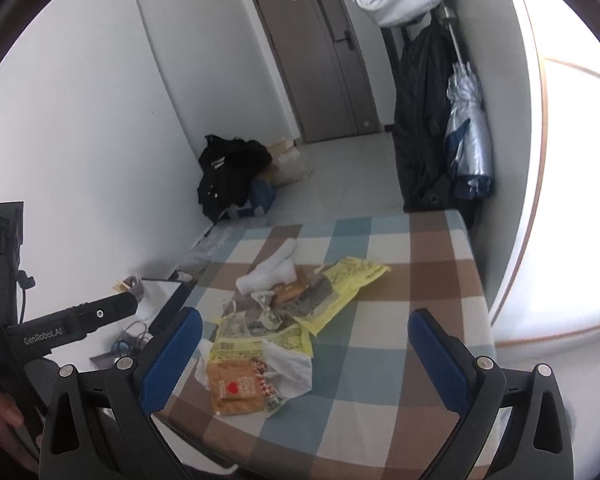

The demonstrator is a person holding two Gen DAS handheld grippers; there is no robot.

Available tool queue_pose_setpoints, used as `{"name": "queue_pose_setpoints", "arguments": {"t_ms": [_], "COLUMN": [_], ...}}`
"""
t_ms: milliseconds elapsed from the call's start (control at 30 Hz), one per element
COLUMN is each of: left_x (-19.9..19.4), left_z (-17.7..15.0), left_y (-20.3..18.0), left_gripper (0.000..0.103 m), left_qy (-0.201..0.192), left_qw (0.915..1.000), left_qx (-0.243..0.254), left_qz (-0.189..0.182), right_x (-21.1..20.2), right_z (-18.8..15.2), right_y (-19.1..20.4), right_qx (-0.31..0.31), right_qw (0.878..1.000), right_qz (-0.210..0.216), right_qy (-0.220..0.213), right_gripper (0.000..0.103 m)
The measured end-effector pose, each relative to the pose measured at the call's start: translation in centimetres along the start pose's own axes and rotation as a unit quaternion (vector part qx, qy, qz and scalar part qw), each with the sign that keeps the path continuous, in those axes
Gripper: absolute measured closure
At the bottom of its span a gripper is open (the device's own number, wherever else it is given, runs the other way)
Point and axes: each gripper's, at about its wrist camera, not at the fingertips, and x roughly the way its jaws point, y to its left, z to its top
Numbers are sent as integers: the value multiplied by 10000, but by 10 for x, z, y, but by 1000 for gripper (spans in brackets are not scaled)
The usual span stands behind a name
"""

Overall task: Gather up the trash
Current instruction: 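Lower the left gripper onto the red-white candy wrapper and close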

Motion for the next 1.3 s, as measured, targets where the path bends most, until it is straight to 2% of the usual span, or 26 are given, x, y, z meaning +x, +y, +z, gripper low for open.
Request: {"name": "queue_pose_setpoints", "arguments": {"t_ms": [233, 367, 500, 533, 633, 733, 800, 867, 900, 933, 1033, 1300], "left_x": [21, 35, 45, 48, 53, 57, 60, 61, 62, 62, 62, 55], "left_z": [8, 12, 14, 15, 16, 17, 17, 17, 17, 16, 14, 4], "left_y": [18, 27, 31, 32, 34, 36, 35, 34, 34, 33, 28, 5], "left_gripper": [1, 1, 1, 1, 1, 1, 1, 1, 1, 1, 1, 1], "left_qy": [353, 617, 805, 840, 903, 957, 997, 1027, 1034, 1029, 1010, 937], "left_qw": [9989, 9968, 9949, 9947, 9942, 9933, 9931, 9930, 9930, 9933, 9940, 9955], "left_qx": [-297, -504, -603, -590, -591, -643, -614, -585, -567, -528, -377, -36], "left_qz": [42, -31, -74, -35, 26, -32, -6, 17, 35, 84, 155, -107], "right_x": [55, 84, 107, 109, 112, 118, 121, 120, 120, 118, 112, 79], "right_z": [-11, -19, -29, -30, -30, -30, -32, -32, -31, -31, -28, -18], "right_y": [7, 5, 1, 0, -3, -4, -5, -5, -5, -5, -8, -13], "right_qx": [-337, -329, -216, -168, -60, -22, 64, 96, 82, 73, 119, 112], "right_qw": [9956, 9892, 9804, 9794, 9786, 9768, 9742, 9735, 9739, 9746, 9772, 9875], "right_qz": [0, 97, 192, 223, 330, 352, 449, 508, 497, 493, 522, 535], "right_qy": [873, 1426, 1948, 1998, 2030, 2113, 2212, 2229, 2214, 2184, 2053, 1476], "right_gripper": [2, 12, 31, 33, 38, 52, 71, 84, 88, 88, 97, 99]}}
